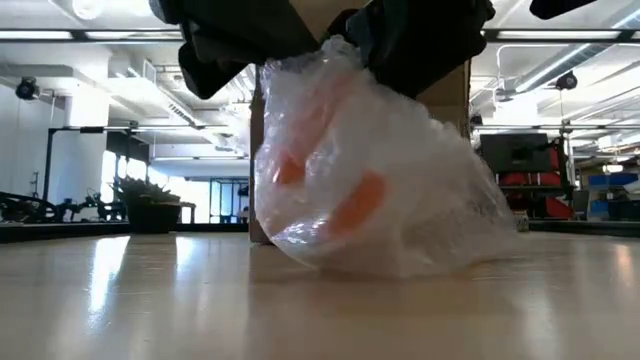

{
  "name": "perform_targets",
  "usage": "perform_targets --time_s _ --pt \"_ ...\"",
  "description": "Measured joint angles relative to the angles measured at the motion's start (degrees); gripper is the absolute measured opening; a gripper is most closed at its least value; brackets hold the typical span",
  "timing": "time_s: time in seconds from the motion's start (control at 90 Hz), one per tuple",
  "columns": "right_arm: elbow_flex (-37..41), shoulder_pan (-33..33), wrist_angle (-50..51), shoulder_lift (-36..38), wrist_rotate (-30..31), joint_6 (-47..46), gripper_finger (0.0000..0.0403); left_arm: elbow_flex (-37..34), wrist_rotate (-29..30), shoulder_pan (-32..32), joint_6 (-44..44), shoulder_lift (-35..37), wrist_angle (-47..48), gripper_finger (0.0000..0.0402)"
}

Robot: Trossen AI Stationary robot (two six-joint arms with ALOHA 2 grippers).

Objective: Wrap mug
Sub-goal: Wrap the orange mug with bubble wrap

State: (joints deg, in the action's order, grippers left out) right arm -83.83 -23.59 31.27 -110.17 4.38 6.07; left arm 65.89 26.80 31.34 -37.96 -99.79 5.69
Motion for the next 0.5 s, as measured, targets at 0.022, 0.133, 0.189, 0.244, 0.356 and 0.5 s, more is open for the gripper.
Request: perform_targets --time_s 0.022,0.133,0.189,0.244,0.356,0.5 --pt "0.0 0.0 0.0 0.0 0.02 0.0 0.0002 0.0 -0.01 0.01 0.01 -0.03 0.01 0.0" --pt "-0.84 0.0 1.72 0.79 0.1 -0.13 0.0002 0.0 -0.04 0.01 0.01 -0.04 0.41 0.0" --pt "-2.02 0.02 3.82 1.52 0.12 -0.69 0.0002 -0.11 -0.06 0.01 -0.01 -0.04 0.44 0.0" --pt "-3.55 0.02 7.09 2.15 0.28 -1.48 0.0002 -0.29 -0.08 0.01 -0.06 -0.04 0.5 0.0" --pt "-5.76 0.14 13.9 2.58 1.48 -2.89 0.0002 -0.37 -0.17 -0.01 -0.1 -0.06 0.75 0.0" --pt "-6.88 0.18 13.98 2.69 1.9 -3.44 0.0002 -0.42 -0.26 0.01 -0.19 -0.06 1.22 0.0"
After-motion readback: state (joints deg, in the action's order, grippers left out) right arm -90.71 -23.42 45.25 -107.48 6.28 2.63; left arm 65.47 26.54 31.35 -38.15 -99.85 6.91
